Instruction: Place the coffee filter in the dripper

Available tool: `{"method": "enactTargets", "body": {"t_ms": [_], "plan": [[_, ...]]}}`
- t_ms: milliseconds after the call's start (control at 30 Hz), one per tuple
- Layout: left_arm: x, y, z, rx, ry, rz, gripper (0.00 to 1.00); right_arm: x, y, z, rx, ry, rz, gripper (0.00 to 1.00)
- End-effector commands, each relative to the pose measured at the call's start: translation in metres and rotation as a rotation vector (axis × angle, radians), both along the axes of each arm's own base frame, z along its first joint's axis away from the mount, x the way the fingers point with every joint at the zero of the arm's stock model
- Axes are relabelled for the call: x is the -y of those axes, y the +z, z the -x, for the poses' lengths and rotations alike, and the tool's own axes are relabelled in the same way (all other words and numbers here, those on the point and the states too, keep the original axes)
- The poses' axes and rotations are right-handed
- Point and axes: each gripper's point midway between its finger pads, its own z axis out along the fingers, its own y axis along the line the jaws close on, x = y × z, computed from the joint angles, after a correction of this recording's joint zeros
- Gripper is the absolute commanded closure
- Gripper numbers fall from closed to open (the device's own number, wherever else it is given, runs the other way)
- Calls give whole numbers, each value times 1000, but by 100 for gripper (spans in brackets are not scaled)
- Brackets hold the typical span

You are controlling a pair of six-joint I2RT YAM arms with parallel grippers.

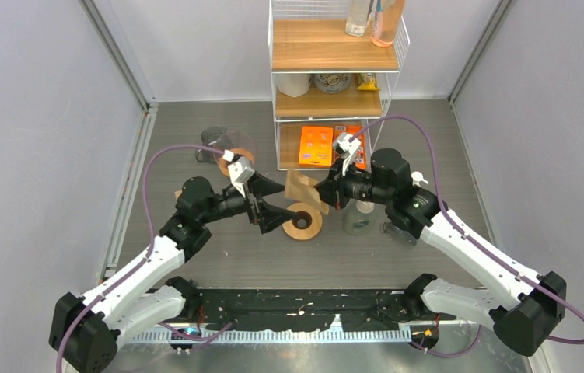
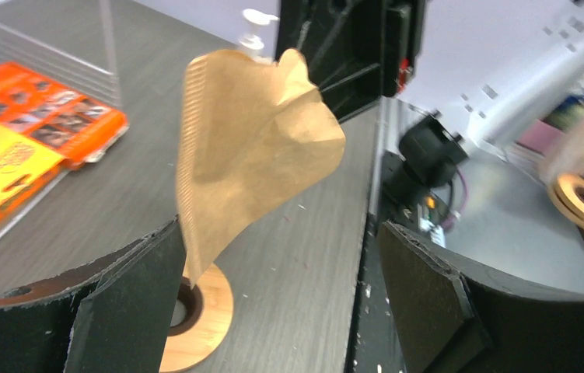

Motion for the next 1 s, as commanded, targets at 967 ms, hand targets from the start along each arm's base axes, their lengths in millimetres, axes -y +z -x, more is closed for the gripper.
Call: {"method": "enactTargets", "body": {"t_ms": [967], "plan": [[37, 31, -124, -382, 701, 34, 0, 33, 24, -78, 170, -691, 152, 95]]}}
